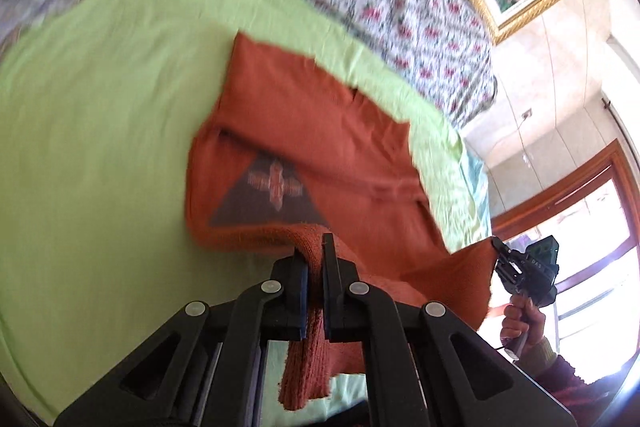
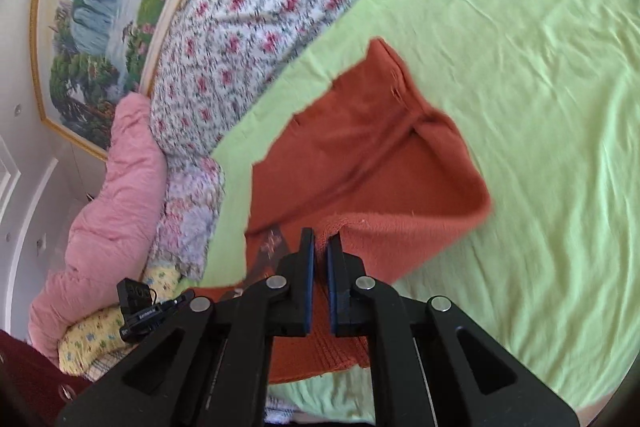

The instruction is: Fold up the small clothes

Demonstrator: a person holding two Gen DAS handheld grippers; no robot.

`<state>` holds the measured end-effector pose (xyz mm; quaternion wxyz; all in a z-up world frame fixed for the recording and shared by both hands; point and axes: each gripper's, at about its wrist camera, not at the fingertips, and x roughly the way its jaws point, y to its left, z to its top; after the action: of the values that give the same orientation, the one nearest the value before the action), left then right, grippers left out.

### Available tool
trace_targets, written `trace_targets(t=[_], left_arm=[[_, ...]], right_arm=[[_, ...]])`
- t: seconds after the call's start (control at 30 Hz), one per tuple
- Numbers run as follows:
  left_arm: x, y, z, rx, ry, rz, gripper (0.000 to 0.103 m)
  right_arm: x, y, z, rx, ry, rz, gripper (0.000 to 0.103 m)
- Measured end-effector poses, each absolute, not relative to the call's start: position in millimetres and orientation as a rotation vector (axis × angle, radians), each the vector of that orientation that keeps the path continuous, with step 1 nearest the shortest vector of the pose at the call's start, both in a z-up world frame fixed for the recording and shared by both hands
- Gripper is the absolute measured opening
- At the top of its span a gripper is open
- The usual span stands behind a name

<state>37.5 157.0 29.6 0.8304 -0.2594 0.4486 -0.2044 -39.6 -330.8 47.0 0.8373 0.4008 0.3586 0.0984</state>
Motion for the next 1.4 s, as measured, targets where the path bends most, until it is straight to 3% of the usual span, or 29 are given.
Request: trace_targets(t=[0.33, 0.73, 0.97, 1.07, 1.2, 1.33, 1.4], left_arm=[[165.1, 140.1, 44.2, -0.492, 0.873, -0.32, 0.002], [291.4, 134.4, -13.5, -0.494, 0.959, -0.177, 0.002], [318.3, 129.3, -52.9, -0.462, 1.044, -0.134, 0.004], [317.0, 132.9, -55.9, -0.499, 1.073, -0.141, 0.012], [289.3, 131.0, -35.2, -0.481, 1.088, -0.166, 0.043], [247.1, 100.6, -27.1, -0.486, 1.101, -0.337, 0.046], [237.6, 68.4, -40.0, -0.459, 1.168, -0.413, 0.046]], right_arm=[[90.4, -368.3, 54.9, 0.823, 0.691, 0.113, 0.006], [206.4, -399.3, 1.4, 0.756, 0.803, 0.01, 0.006], [238.6, -403.3, -38.2, 0.682, 0.944, -0.072, 0.006], [238.9, -404.5, -43.9, 0.692, 0.965, -0.082, 0.007], [227.8, -407.4, -34.7, 0.706, 0.986, -0.119, 0.016], [197.9, -384.0, -4.2, 0.623, 0.9, -0.071, 0.017], [194.9, -350.0, -7.8, 0.565, 0.951, 0.083, 0.017]])
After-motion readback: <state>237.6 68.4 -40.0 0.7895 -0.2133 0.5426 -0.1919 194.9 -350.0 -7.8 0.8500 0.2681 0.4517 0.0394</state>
